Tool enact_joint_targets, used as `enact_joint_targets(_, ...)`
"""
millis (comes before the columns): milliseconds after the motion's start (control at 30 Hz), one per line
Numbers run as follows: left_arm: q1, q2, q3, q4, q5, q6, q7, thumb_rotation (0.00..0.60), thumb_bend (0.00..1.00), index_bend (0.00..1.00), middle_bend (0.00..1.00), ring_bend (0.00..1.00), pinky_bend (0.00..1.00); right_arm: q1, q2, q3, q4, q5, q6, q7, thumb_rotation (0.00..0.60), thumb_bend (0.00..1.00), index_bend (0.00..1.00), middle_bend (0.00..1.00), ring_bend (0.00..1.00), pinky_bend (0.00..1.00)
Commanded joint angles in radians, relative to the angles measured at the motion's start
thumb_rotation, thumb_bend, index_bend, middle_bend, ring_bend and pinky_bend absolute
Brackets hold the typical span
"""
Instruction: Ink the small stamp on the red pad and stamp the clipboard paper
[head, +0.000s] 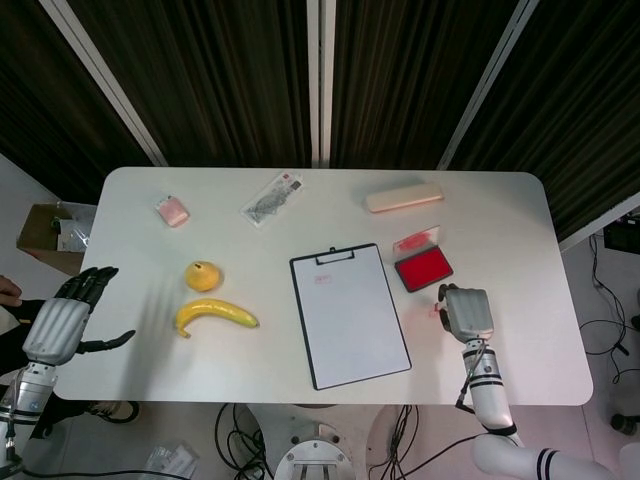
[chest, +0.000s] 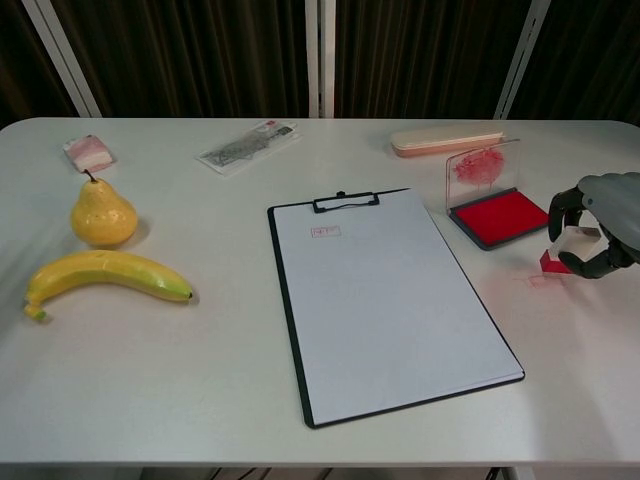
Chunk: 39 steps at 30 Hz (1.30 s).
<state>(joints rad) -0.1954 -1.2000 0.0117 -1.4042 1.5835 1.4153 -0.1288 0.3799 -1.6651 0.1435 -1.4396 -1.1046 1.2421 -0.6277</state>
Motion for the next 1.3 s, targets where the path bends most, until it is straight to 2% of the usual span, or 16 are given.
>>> enact_joint_targets(33, 0.000, 0.001, 0.000, -0.001, 0.002, 0.002, 0.001, 0.212, 0.11, 0.08, 0.09, 0.09, 0.18, 0.012, 0.027, 0.014, -0.018, -0.006, -0.001, -0.008, 0.600, 0.41, 0.59, 0.54, 0.80, 0.93)
enact_joint_targets(300, 0.002, 0.005, 0.001, -0.002, -0.004, -0.002, 0.003, 0.210, 0.10, 0.08, 0.09, 0.09, 0.18, 0.105, 0.123, 0.107, -0.008, 0.024, -0.107, 0.017, 0.600, 0.43, 0.65, 0.58, 0.80, 0.93)
enact_joint_targets(467, -0.001, 0.001, 0.000, 0.000, -0.005, -0.007, 0.004, 0.210, 0.10, 0.08, 0.09, 0.09, 0.18, 0.177, 0.121, 0.134, 0.072, 0.055, -0.201, 0.037, 0.600, 0.43, 0.70, 0.62, 0.81, 0.93)
enact_joint_targets(767, -0.001, -0.003, 0.000, 0.007, -0.012, -0.017, 0.004, 0.207, 0.10, 0.08, 0.09, 0.09, 0.18, 0.244, 0.045, 0.085, 0.249, -0.012, -0.312, 0.178, 0.600, 0.43, 0.71, 0.63, 0.82, 0.93)
enact_joint_targets(967, -0.004, -0.005, 0.000, 0.014, -0.010, -0.020, 0.000, 0.210, 0.10, 0.08, 0.09, 0.09, 0.18, 0.251, 0.000, 0.064, 0.314, -0.065, -0.297, 0.259, 0.600, 0.43, 0.72, 0.63, 0.82, 0.93)
enact_joint_targets(1300, -0.001, -0.010, 0.003, 0.027, -0.012, -0.022, -0.010, 0.210, 0.11, 0.08, 0.09, 0.09, 0.18, 0.265, -0.043, 0.052, 0.367, -0.063, -0.305, 0.264, 0.600, 0.43, 0.72, 0.64, 0.82, 0.93)
